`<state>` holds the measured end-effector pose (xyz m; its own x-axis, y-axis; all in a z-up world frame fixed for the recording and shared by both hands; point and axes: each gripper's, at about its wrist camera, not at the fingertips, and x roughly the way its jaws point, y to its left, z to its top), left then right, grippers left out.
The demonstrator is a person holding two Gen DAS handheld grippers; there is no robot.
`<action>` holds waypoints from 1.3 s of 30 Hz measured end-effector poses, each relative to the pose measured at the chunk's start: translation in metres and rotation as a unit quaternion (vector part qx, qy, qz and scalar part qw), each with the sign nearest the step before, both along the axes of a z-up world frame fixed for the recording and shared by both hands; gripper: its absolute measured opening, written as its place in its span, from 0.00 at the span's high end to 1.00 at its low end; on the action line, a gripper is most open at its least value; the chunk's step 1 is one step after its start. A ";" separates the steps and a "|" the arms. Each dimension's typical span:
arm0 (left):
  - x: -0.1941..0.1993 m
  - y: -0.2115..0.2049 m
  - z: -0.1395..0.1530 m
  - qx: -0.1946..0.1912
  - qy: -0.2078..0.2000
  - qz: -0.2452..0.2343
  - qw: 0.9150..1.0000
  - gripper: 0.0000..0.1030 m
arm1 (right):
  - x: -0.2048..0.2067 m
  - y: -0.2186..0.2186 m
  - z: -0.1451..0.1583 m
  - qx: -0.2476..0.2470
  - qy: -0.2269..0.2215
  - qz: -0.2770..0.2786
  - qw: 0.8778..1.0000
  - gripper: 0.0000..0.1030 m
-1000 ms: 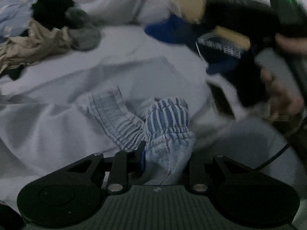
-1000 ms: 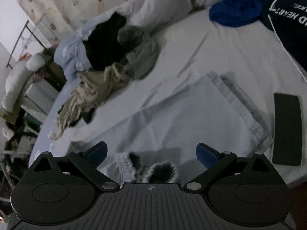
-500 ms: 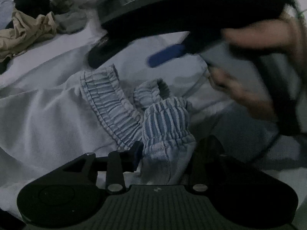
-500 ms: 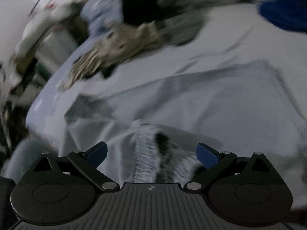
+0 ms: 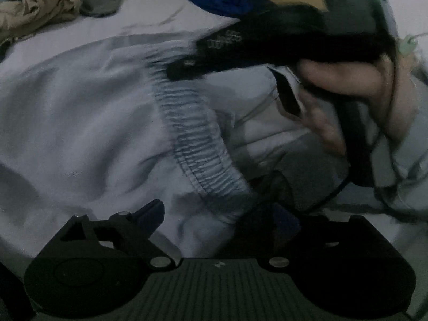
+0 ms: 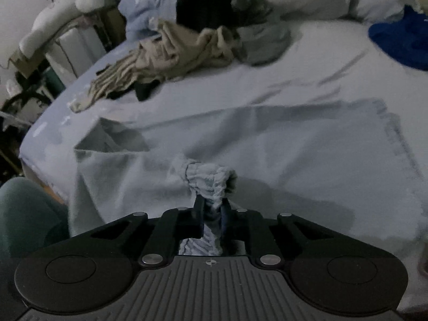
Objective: Fold clothes
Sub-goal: 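Open the left gripper and lay the cuffs on the folded pants with the right gripper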
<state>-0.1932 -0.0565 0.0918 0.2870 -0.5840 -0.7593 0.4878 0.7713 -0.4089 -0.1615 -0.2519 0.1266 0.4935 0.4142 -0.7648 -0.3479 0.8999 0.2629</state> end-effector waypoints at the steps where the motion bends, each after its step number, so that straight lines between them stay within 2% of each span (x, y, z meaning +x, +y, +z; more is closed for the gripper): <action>1: 0.000 0.001 0.001 -0.004 -0.001 -0.003 1.000 0.10 | -0.006 -0.007 0.006 -0.003 0.002 -0.011 1.000 0.88; 4: 0.001 0.002 0.000 -0.007 0.002 -0.006 1.000 0.10 | -0.017 -0.034 0.009 0.000 0.034 -0.059 0.998 0.88; 7: 0.005 0.003 -0.002 -0.003 0.016 -0.006 1.000 0.10 | -0.018 -0.051 -0.012 -0.016 0.080 -0.080 0.993 0.88; 10: 0.016 -0.009 -0.018 -0.005 0.019 -0.007 1.000 0.10 | -0.015 -0.056 -0.034 -0.026 0.113 -0.088 0.989 0.85; 13: 0.016 -0.010 -0.015 -0.008 0.019 -0.003 1.000 0.10 | -0.017 -0.059 -0.041 -0.038 0.113 -0.090 0.989 0.73; 14: 0.018 -0.011 -0.016 -0.008 0.020 0.000 1.000 0.10 | -0.019 -0.060 -0.040 -0.041 0.108 -0.090 0.989 0.61; 15: 0.019 -0.012 -0.017 -0.009 0.021 0.002 1.000 0.10 | -0.022 -0.061 -0.040 -0.047 0.106 -0.089 0.989 0.43; 17: 0.018 -0.012 -0.019 -0.008 0.028 0.008 1.000 0.10 | -0.021 -0.061 -0.044 -0.045 0.111 -0.088 0.989 0.29; 21: 0.015 -0.008 -0.016 -0.006 0.037 0.018 0.999 0.10 | -0.017 -0.060 -0.054 -0.037 0.122 -0.085 0.988 0.22; 28: 0.014 -0.005 -0.014 -0.004 0.041 0.030 0.999 0.10 | -0.010 -0.060 -0.074 -0.003 0.121 -0.076 0.990 0.19; 30: 0.015 -0.006 -0.015 -0.003 0.043 0.033 0.999 0.10 | -0.010 -0.064 -0.078 0.016 0.126 -0.079 0.989 0.22; 34: 0.012 -0.006 -0.016 0.000 0.046 0.034 0.998 0.10 | -0.013 -0.060 -0.075 0.021 0.117 -0.061 0.991 0.39; 36: 0.010 -0.004 -0.015 -0.001 0.045 0.037 0.998 0.10 | -0.018 -0.056 -0.069 0.015 0.102 -0.055 0.993 0.63; 39: 0.008 -0.001 -0.011 -0.004 0.040 0.043 0.998 0.10 | -0.031 -0.045 -0.052 -0.006 0.065 -0.047 0.997 0.73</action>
<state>-0.1849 -0.0575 0.0812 0.2753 -0.5667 -0.7766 0.3864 0.8049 -0.4504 -0.1923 -0.2971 0.0743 0.4273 0.3614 -0.8287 -0.2249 0.9303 0.2898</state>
